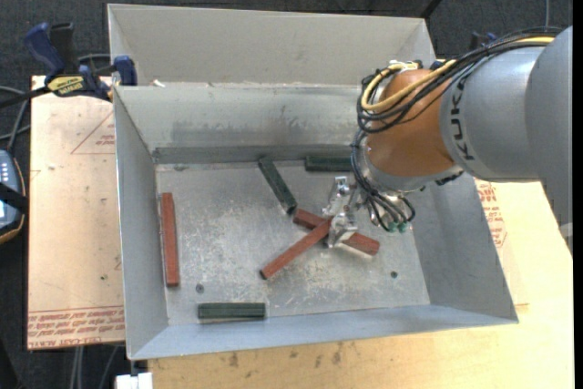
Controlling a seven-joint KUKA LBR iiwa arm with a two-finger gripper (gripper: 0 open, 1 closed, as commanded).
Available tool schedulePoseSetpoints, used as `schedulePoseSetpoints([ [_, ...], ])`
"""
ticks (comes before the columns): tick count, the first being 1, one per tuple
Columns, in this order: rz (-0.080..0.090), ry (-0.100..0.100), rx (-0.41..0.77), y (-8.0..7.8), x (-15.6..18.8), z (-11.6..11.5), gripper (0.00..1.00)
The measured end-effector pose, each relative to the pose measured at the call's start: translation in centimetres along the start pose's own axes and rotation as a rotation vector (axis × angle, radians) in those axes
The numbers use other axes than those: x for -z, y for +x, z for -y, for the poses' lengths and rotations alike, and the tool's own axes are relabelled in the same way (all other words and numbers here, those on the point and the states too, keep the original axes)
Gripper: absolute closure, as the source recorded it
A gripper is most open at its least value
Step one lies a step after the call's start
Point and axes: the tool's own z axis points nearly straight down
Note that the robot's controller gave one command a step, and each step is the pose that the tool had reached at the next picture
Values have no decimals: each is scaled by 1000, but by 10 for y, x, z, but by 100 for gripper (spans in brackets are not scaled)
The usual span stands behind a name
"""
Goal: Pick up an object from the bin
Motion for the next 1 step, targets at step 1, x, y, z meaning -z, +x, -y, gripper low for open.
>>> schedulePoseSetpoints([
  [1, 0, 0, 0, 0, 0, 0, 100],
])
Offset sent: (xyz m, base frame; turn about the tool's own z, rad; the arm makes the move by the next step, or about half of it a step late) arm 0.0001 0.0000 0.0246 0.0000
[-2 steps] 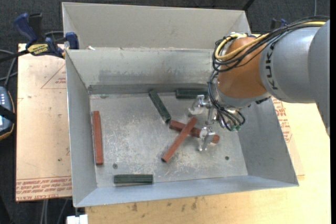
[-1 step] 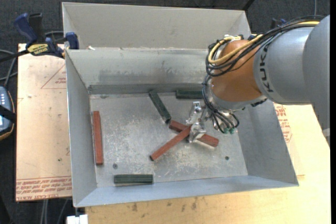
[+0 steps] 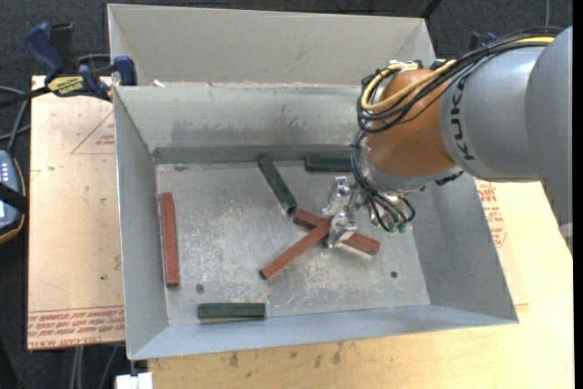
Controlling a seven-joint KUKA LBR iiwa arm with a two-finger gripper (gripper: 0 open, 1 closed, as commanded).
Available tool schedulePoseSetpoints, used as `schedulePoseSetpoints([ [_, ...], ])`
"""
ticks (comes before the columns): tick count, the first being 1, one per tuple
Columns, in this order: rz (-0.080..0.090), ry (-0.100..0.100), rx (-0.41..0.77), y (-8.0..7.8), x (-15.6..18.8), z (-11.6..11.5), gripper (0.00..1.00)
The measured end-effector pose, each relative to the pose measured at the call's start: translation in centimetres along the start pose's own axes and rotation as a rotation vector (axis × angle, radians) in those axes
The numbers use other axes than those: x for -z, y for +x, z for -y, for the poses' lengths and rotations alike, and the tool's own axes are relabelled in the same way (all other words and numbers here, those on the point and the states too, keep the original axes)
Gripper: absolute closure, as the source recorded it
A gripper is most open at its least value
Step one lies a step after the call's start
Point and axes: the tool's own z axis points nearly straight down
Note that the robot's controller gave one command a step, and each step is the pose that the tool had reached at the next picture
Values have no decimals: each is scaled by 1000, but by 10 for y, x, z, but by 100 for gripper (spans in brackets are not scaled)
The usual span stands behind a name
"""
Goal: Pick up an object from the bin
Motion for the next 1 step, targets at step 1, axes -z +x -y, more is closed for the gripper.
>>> schedulePoseSetpoints([
  [1, -3, 0, 0, 0, 2, 0, 100],
])
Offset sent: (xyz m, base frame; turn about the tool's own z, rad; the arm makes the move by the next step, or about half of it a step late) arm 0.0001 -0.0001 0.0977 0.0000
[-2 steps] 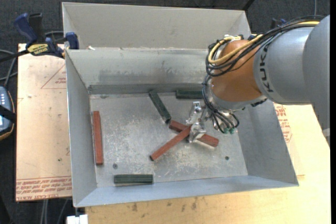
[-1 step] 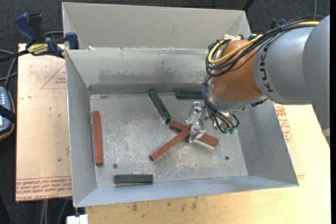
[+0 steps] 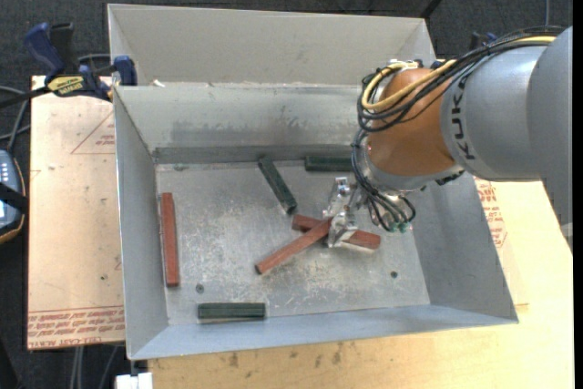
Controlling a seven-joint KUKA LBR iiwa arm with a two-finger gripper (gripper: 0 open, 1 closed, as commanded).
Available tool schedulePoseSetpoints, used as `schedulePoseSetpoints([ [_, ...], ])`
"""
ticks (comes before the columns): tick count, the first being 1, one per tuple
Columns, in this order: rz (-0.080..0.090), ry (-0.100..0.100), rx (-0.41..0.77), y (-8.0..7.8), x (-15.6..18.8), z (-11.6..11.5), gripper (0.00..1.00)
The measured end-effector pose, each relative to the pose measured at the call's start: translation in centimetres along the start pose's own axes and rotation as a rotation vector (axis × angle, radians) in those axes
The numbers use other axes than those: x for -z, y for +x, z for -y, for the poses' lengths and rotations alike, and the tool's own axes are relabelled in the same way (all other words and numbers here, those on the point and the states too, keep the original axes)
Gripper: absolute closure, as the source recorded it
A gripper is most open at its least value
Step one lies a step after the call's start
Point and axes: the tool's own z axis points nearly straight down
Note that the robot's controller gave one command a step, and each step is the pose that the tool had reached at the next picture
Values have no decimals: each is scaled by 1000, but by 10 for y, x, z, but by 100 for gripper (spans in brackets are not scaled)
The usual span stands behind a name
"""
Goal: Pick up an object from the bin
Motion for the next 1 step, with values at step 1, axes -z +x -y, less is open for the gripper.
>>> schedulePoseSetpoints([
  [1, -21, -3, 1, 4, 9, -1, 100],
])
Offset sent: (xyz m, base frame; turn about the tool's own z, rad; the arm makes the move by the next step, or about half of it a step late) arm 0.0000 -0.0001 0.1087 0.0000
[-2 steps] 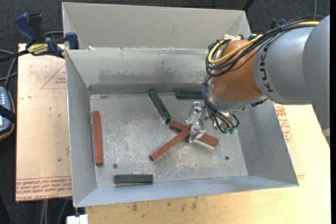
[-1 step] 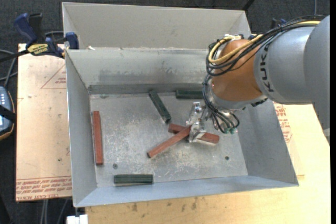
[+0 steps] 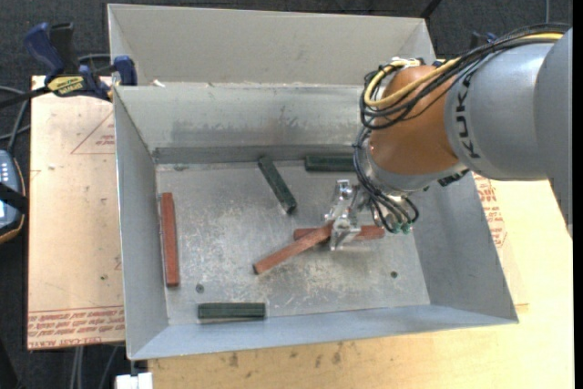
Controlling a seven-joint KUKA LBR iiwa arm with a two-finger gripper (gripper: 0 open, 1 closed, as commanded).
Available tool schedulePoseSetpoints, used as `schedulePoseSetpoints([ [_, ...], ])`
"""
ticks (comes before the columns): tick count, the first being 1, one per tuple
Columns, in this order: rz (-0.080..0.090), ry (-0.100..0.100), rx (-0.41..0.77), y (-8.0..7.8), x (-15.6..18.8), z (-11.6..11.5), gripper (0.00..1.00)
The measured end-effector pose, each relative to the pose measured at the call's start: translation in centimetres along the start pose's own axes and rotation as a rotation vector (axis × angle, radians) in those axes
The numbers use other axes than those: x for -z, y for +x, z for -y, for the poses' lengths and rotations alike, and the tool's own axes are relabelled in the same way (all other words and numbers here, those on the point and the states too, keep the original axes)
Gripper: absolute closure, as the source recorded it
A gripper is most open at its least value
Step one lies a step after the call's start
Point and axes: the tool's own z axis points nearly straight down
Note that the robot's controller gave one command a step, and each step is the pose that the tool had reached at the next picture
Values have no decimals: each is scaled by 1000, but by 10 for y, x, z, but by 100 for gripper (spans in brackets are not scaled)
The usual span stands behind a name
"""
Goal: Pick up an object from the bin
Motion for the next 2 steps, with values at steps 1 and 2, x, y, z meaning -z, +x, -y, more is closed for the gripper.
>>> schedulePoseSetpoints([
  [1, -8, -1, 0, 1, 21, 0, 100],
  [2, -3, -1, 1, 0, 43, 0, 100],
])
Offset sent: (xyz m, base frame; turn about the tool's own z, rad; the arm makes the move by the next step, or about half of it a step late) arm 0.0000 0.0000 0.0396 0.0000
